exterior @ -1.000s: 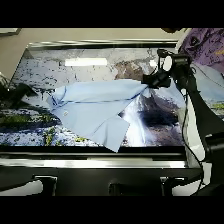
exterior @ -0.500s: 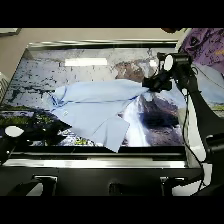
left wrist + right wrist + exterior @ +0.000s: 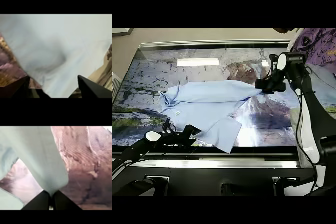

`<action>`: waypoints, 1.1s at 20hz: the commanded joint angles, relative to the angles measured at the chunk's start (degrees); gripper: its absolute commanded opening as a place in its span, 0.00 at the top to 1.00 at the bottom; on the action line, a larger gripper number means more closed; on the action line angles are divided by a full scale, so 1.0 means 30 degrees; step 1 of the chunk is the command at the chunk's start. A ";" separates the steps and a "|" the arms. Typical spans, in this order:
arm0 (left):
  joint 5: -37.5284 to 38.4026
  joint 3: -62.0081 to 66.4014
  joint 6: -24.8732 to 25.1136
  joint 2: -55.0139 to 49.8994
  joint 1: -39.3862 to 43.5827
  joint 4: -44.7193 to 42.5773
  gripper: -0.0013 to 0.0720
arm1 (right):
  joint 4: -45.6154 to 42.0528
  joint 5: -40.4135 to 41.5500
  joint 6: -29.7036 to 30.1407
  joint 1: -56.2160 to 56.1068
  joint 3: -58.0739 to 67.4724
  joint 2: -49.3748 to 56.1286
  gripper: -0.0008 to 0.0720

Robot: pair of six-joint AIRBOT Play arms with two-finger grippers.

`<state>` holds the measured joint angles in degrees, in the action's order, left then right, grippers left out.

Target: Fold the clothes and pants, and hang the long-sleeved shirts on hangers.

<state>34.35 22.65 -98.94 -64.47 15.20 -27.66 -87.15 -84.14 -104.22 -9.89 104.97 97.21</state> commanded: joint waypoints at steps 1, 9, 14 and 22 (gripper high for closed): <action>-0.1530 0.0138 0.1348 -0.1377 0.0889 0.1464 0.10 | 0.0022 -0.0262 -0.0058 -0.0022 0.0007 -0.0357 0.94; 0.1967 0.3118 0.4218 -0.2251 0.0219 0.1311 0.96 | -0.0153 -0.0517 -0.0197 -0.0022 0.0007 -0.1545 0.94; 0.7402 0.9959 0.1792 0.0903 -0.5326 -0.6237 0.96 | -0.4845 0.0721 0.0029 -0.0007 0.1821 -0.4116 0.94; 1.1730 2.5099 0.1530 0.5690 -1.1817 -1.5242 0.96 | -0.6594 0.0699 0.0911 -0.0007 0.2980 -1.2458 0.94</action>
<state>66.19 84.12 -94.11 -52.36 -14.28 -62.76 -104.92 -80.97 -103.00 -9.96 113.32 68.79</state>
